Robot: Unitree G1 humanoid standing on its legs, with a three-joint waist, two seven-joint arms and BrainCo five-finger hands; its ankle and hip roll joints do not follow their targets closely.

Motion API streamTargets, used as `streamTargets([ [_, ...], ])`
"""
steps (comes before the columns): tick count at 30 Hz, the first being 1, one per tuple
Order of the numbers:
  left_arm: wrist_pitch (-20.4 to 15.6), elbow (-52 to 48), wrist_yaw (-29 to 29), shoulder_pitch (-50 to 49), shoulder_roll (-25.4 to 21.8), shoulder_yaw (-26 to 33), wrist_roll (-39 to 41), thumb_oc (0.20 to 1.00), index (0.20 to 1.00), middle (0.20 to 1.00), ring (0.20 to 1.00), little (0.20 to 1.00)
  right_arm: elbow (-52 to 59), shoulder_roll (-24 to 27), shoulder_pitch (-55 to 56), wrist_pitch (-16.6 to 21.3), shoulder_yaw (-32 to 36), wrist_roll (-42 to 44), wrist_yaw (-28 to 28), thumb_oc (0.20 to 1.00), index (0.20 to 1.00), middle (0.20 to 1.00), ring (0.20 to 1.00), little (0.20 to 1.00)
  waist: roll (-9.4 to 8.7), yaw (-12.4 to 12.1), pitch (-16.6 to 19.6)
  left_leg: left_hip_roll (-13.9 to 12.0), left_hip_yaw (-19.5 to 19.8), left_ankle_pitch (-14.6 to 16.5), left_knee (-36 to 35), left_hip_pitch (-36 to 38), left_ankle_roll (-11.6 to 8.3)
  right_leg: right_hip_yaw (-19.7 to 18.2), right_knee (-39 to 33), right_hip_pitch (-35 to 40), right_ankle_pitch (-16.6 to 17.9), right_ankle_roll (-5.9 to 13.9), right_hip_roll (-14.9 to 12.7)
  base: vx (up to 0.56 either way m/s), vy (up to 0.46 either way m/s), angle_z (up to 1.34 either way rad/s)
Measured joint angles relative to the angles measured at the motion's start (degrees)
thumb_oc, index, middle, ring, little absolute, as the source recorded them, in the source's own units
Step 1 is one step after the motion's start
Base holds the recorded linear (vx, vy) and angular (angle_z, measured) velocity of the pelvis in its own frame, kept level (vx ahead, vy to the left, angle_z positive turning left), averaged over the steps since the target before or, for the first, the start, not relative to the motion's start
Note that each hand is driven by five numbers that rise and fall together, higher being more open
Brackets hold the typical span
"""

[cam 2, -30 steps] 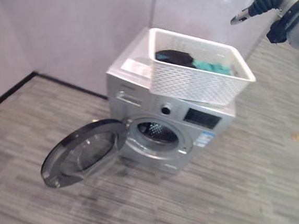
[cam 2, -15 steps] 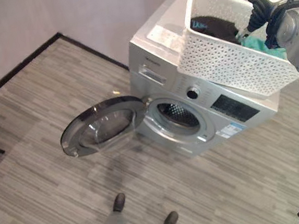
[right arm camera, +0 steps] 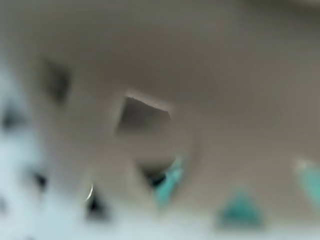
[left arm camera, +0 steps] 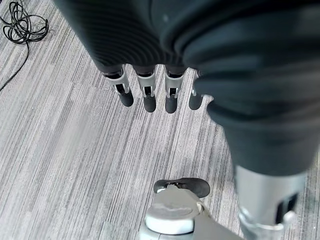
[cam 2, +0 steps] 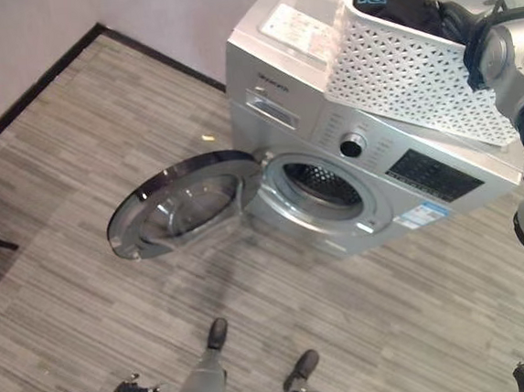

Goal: Grab the laundry basket,head to the washer,open it,put in the laundry and shut it.

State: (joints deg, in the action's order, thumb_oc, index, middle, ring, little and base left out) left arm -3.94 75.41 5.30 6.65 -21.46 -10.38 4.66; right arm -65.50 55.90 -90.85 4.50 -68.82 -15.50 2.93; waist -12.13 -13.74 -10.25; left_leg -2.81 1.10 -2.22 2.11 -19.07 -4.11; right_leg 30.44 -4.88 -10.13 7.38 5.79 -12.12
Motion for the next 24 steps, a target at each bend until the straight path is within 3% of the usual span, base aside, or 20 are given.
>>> streamTargets([
  [2, -0.3, -0.3, -0.1, 0.4, 0.4, -2.3, -0.1, 1.0, 1.0, 1.0, 1.0, 1.0, -3.9, 0.0, -0.2, -0.4, -0.5, -0.1, 1.6, 1.0, 1.0, 1.0, 1.0, 1.0, 0.11, -1.5, -0.1, 0.1, 0.6, 0.0, -0.2, -0.2, -0.02, 0.3, 0.0, 0.0, -0.1, 0.0, -0.1, 0.12, -0.051, 0.11],
  [12, -0.4, -0.2, -1.5, 2.4, 1.6, -6.4, -0.2, 1.0, 1.0, 1.0, 1.0, 1.0, -7.8, 1.8, -1.9, -2.5, -1.6, 0.0, 4.8, 1.0, 1.0, 1.0, 1.0, 1.0, 0.18, -3.2, 0.0, 0.7, 3.7, -0.2, 1.6, -3.8, -0.05, 1.7, 0.0, -0.9, -0.1, 0.0, 0.0, 0.05, -0.007, 0.15],
  [24, 0.6, 0.0, -1.6, 4.8, 1.8, -6.6, 0.0, 1.0, 1.0, 1.0, 1.0, 1.0, -6.7, 1.7, -2.9, -3.1, 0.2, 1.7, 3.9, 1.0, 1.0, 1.0, 1.0, 1.0, 0.67, -3.2, 0.3, 1.0, 4.6, -0.9, 1.6, -3.1, 0.09, 1.9, 0.0, 0.3, -0.1, 0.11, -0.2, -0.01, 0.006, 0.03],
])
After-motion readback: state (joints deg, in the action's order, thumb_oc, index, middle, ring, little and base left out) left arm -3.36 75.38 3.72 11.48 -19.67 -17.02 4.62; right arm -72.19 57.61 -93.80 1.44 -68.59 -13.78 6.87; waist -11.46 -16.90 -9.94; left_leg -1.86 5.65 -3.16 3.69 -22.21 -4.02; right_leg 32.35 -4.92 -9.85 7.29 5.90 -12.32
